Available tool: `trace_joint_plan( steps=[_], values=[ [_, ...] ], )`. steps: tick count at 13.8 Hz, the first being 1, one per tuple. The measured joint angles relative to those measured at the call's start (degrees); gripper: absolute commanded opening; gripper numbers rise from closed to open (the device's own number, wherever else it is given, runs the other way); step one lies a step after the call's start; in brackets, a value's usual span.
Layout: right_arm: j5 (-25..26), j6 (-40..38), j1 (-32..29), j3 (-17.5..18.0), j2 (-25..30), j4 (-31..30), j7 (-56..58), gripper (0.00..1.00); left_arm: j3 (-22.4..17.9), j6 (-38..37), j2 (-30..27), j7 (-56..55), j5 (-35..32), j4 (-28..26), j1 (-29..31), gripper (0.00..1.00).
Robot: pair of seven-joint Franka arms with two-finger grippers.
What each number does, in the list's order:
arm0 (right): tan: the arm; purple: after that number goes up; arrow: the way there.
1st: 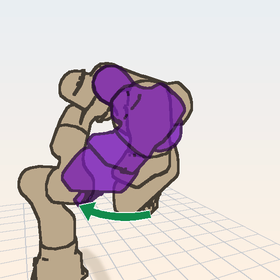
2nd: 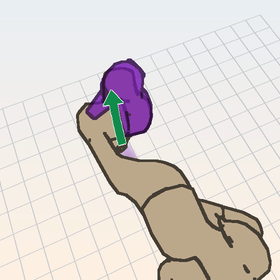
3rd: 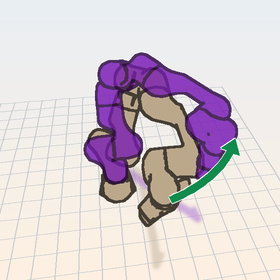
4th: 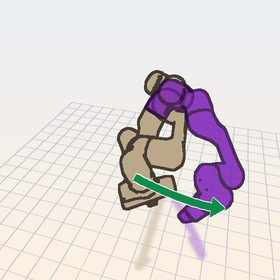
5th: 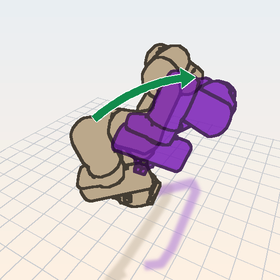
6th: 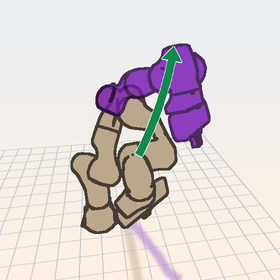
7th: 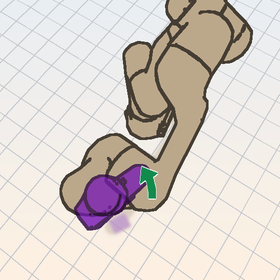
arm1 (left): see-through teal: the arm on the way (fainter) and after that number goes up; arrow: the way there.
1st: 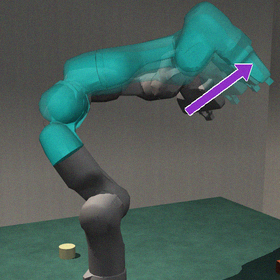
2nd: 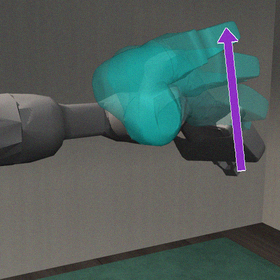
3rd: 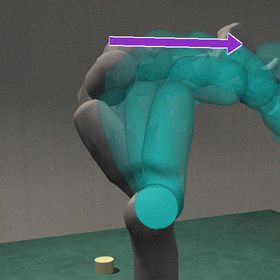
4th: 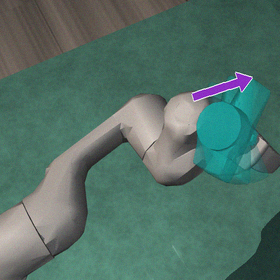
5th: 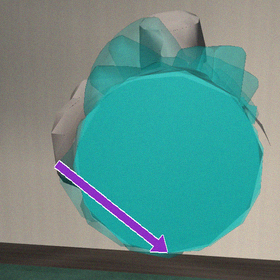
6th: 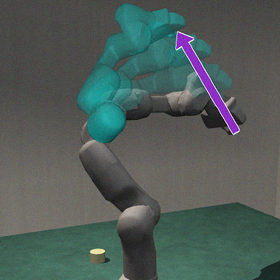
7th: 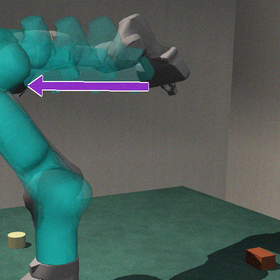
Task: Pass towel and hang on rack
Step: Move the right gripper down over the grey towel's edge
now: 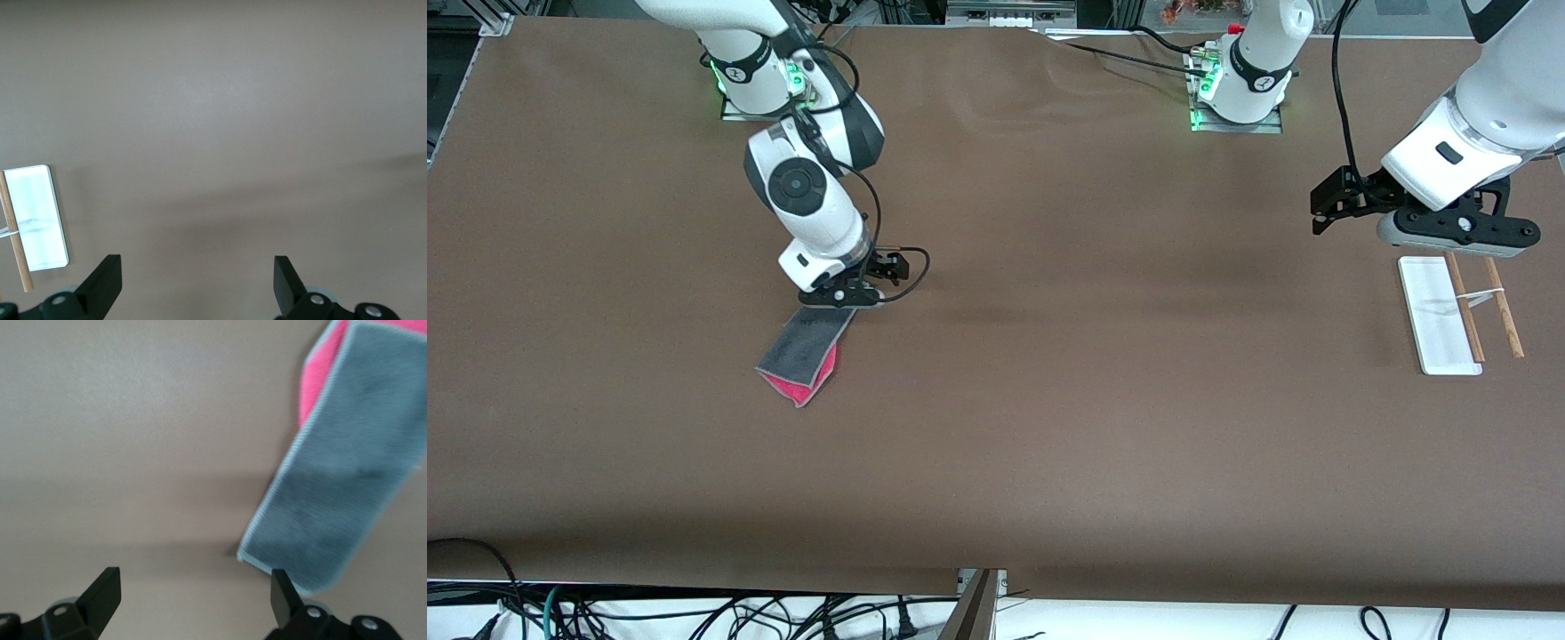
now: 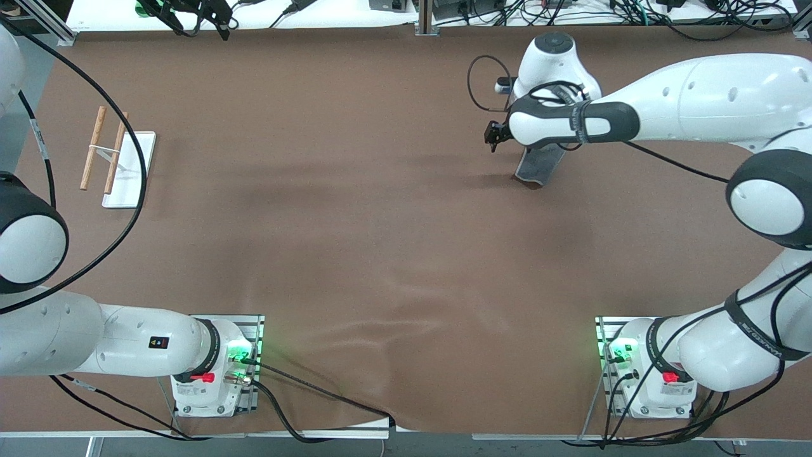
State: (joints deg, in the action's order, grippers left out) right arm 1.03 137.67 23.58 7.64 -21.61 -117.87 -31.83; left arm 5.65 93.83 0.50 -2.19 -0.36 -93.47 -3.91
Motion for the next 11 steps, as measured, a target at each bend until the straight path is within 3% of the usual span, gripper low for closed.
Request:
trace_joint_plan(
  steps=[11],
  values=[
    [7.32,1.12,-0.06,-0.57,-2.20,-2.25,0.15,0.93,0.06,-0.21,0.01,-0.63,0.00,0.04,0.21,1.00]
  ],
)
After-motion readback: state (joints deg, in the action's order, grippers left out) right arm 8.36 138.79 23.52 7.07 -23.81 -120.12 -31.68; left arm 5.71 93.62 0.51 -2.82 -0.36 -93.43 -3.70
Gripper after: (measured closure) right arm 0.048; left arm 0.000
